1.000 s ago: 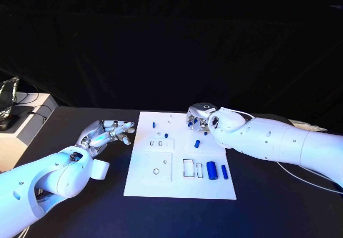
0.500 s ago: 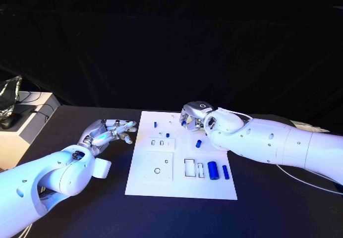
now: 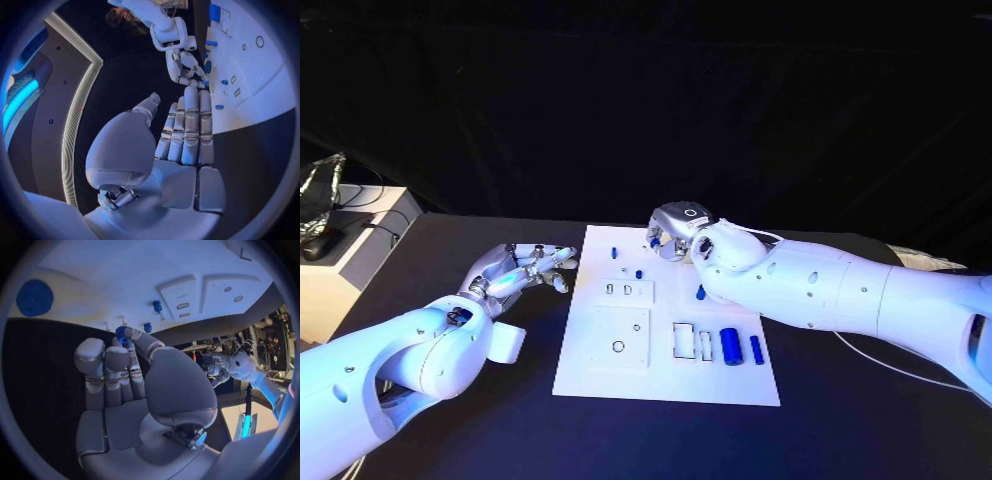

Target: Assemble the parts on the task board

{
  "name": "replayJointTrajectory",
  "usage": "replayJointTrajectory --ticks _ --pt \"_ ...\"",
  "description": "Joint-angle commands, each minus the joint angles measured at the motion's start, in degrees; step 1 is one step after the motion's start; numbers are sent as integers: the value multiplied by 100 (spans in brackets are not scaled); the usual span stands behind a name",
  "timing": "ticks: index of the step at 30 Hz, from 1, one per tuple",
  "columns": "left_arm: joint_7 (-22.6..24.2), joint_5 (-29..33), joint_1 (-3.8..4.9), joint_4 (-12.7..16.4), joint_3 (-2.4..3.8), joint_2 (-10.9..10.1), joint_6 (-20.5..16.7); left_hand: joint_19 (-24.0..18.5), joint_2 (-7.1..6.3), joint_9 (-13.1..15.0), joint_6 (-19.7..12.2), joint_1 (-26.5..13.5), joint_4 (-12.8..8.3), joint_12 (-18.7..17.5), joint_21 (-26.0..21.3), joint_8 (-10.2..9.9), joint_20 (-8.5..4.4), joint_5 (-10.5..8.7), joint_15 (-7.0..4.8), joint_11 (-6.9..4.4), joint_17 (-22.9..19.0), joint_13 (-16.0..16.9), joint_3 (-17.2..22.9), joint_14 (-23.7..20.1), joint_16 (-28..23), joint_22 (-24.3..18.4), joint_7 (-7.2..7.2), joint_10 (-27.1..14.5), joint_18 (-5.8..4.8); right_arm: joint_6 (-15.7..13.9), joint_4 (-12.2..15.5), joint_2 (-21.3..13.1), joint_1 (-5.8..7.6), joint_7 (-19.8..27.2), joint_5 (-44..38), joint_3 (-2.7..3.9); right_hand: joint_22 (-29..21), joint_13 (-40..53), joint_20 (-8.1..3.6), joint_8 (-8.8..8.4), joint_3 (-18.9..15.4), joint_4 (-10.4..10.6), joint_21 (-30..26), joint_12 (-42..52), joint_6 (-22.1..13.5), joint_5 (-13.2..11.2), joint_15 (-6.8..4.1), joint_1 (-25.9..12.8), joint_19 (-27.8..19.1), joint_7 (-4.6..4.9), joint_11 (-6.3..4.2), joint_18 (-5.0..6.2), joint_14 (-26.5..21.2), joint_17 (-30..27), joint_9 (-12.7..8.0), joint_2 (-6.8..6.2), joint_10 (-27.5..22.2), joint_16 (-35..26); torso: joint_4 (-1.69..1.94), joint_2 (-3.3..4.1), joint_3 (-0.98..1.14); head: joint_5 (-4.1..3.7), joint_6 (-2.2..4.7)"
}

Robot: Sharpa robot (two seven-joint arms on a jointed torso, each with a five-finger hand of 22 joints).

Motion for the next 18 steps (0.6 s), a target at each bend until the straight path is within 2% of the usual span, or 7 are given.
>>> replayJointTrajectory --ticks 1,5,9,18 --pt "33 4 0 37 5 13 75 2 37 9 -31 24 -18 25 28 9 23 -30 14 4 -5 5 -3 -16 32 -5 -4 -45 34 -311 -204 115 -19 -89 -251 0 500 12 -45 20 25 -20 -38 39 31 17 -29 89 265 16 -198 77 23 0 1 90 403 16 53 28 -22 -31 6" --pt "29 4 1 49 6 14 78 2 37 9 -31 24 -18 25 28 9 23 -30 14 4 -5 5 -3 -16 32 -5 -4 -45 34 -471 -425 229 -32 -86 -280 1 501 12 -44 20 26 -20 -38 39 30 19 -29 89 265 17 -198 77 23 0 1 90 403 16 91 42 -39 -50 9" --pt "27 4 1 52 8 11 81 2 37 9 -31 24 -18 25 28 9 23 -30 14 4 -5 5 -3 -16 32 -5 -4 -45 34 -560 -528 265 -37 -104 -313 1 504 12 -44 20 27 -22 -40 40 28 27 -28 88 269 19 -197 77 22 -1 1 87 404 14 114 46 -53 -55 15" --pt "19 4 3 53 13 1 79 2 37 9 -31 24 -18 25 28 9 23 -30 14 4 -5 5 -3 -16 32 -5 -4 -45 34 -620 -720 343 -38 -121 -371 2 511 12 -43 21 28 -26 -34 39 31 31 -27 91 275 19 -196 74 21 2 1 78 402 17 116 57 -59 -29 59"
